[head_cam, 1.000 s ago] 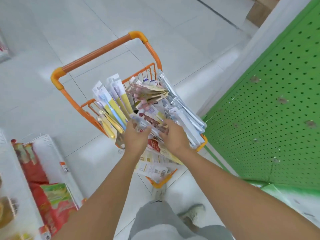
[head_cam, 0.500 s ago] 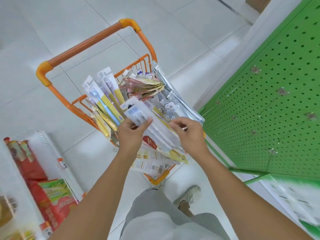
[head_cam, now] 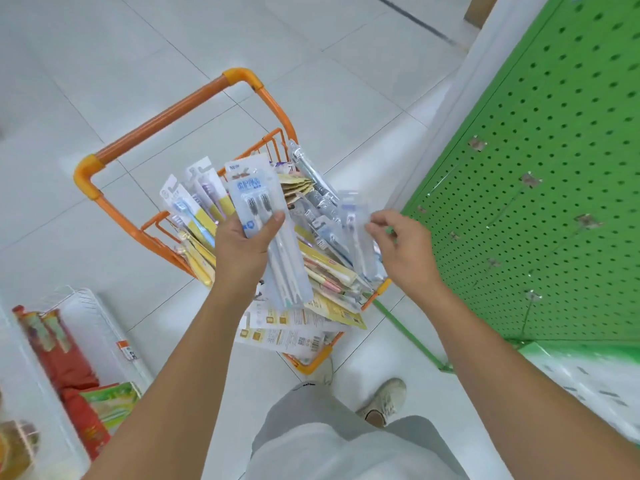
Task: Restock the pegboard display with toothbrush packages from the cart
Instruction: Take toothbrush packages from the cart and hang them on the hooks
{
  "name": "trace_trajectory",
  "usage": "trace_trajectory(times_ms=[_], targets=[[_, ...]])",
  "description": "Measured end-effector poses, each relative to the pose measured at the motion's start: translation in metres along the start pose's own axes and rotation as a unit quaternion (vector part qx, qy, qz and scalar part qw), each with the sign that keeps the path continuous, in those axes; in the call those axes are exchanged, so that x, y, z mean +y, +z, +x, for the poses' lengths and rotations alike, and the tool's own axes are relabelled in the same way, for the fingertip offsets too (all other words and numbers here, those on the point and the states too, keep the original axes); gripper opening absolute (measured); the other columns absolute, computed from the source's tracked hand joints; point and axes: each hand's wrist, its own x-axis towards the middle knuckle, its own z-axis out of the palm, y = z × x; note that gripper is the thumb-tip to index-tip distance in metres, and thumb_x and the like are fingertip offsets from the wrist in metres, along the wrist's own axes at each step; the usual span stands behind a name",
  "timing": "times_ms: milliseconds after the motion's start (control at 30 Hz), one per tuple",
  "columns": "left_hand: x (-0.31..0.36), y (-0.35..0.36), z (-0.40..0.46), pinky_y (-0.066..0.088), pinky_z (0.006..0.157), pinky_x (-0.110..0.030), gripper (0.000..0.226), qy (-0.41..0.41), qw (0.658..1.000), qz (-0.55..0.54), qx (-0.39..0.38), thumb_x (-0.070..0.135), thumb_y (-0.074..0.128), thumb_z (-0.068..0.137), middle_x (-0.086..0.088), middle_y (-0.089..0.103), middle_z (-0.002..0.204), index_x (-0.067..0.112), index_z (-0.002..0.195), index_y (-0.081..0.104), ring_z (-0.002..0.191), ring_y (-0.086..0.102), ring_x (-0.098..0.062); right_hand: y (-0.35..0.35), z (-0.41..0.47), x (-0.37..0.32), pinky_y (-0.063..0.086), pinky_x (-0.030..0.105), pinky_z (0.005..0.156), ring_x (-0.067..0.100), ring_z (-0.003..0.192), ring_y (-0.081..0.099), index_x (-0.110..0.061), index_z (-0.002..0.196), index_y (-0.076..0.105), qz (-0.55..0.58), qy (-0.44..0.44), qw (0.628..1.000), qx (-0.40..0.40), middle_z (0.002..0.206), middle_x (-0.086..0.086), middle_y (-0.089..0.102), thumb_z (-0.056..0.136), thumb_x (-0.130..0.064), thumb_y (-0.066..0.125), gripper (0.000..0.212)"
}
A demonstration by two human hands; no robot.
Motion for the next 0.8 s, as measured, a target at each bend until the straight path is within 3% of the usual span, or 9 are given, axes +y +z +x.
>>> trace_trajectory(times_ms=[100, 167, 267, 367, 433, 500, 633, 800], targets=[[0.02, 0.028, -0.005, 0.061, 0.082, -0.04, 0.016, 0.009, 0.997, -0.022, -0.07, 0.026, 0.073, 0.088, 0.011, 0.077, 0.094, 0.033, 0.102, 0.071, 0.092, 0.073, -0.016, -0.055, -0.017, -0.024, 0.056, 0.046, 0.084, 0.031, 0.088, 0.067, -0.009, 0.103, 0.066, 0.141, 0.031, 0.987, 0.066, 0.095, 0.011, 0.073, 0.102, -0.015, 0.055, 0.012], [0.039, 0.059, -0.012, 0.057, 0.092, -0.049, 0.019, 0.017, 0.989, -0.038, -0.139, 0.033, 0.075, 0.081, 0.005, 0.077, 0.098, 0.033, 0.1, 0.075, 0.094, 0.071, -0.021, -0.088, -0.031, -0.034, 0.06, 0.043, 0.083, 0.029, 0.085, 0.071, -0.008, 0.102, 0.065, 0.228, 0.056, 0.965, 0.116, 0.094, 0.011, 0.075, 0.103, -0.009, 0.053, 0.013], [0.064, 0.121, -0.028, 0.057, 0.086, -0.033, 0.021, 0.039, 0.965, -0.047, -0.253, 0.029, 0.074, 0.075, 0.006, 0.077, 0.094, 0.027, 0.096, 0.075, 0.088, 0.07, -0.013, -0.134, -0.058, -0.032, 0.062, 0.038, 0.075, 0.021, 0.076, 0.069, -0.001, 0.102, 0.064, 0.292, 0.085, 0.93, 0.207, 0.085, 0.004, 0.076, 0.103, -0.006, 0.051, 0.014], [0.079, 0.186, -0.064, 0.048, 0.064, -0.008, 0.006, 0.039, 0.933, -0.017, -0.356, 0.015, 0.069, 0.086, 0.017, 0.071, 0.066, 0.02, 0.089, 0.067, 0.063, 0.063, 0.006, -0.178, -0.094, -0.015, 0.061, 0.037, 0.07, 0.02, 0.072, 0.068, -0.006, 0.098, 0.065, 0.291, 0.101, 0.907, 0.287, 0.082, 0.006, 0.075, 0.102, -0.007, 0.055, 0.012], [0.085, 0.222, -0.095, 0.039, 0.054, -0.003, 0.011, 0.046, 0.902, 0.016, -0.428, 0.009, 0.062, 0.094, 0.022, 0.061, 0.051, 0.017, 0.088, 0.064, 0.05, 0.055, 0.011, -0.207, -0.119, -0.005, 0.059, 0.036, 0.066, 0.018, 0.07, 0.066, -0.01, 0.094, 0.066, 0.279, 0.105, 0.897, 0.327, 0.077, 0.004, 0.073, 0.101, -0.007, 0.058, 0.011], [0.088, 0.253, -0.129, 0.038, 0.053, -0.002, 0.012, 0.052, 0.871, 0.045, -0.486, 0.009, 0.062, 0.095, 0.023, 0.061, 0.052, 0.016, 0.086, 0.065, 0.05, 0.056, 0.011, -0.233, -0.143, 0.004, 0.059, 0.033, 0.063, 0.018, 0.07, 0.064, -0.014, 0.09, 0.067, 0.271, 0.105, 0.887, 0.359, 0.077, 0.005, 0.071, 0.099, -0.007, 0.06, 0.014], [0.085, 0.301, -0.191, 0.044, 0.061, -0.006, 0.009, 0.113, 0.843, 0.075, -0.521, 0.015, 0.066, 0.094, 0.024, 0.073, 0.074, 0.024, 0.093, 0.069, 0.066, 0.065, 0.009, -0.277, -0.181, 0.017, 0.061, 0.035, 0.063, 0.02, 0.075, 0.066, -0.024, 0.083, 0.072, 0.284, 0.109, 0.852, 0.427, 0.08, 0.006, 0.07, 0.096, -0.01, 0.067, 0.019], [0.074, 0.336, -0.246, 0.053, 0.077, -0.017, 0.02, 0.15, 0.855, 0.043, -0.495, 0.015, 0.065, 0.095, 0.015, 0.075, 0.101, 0.027, 0.112, 0.063, 0.093, 0.071, -0.003, -0.312, -0.221, 0.035, 0.061, 0.034, 0.066, 0.024, 0.081, 0.067, -0.011, 0.094, 0.073, 0.326, 0.122, 0.816, 0.461, 0.088, 0.019, 0.07, 0.097, -0.013, 0.066, 0.007]])
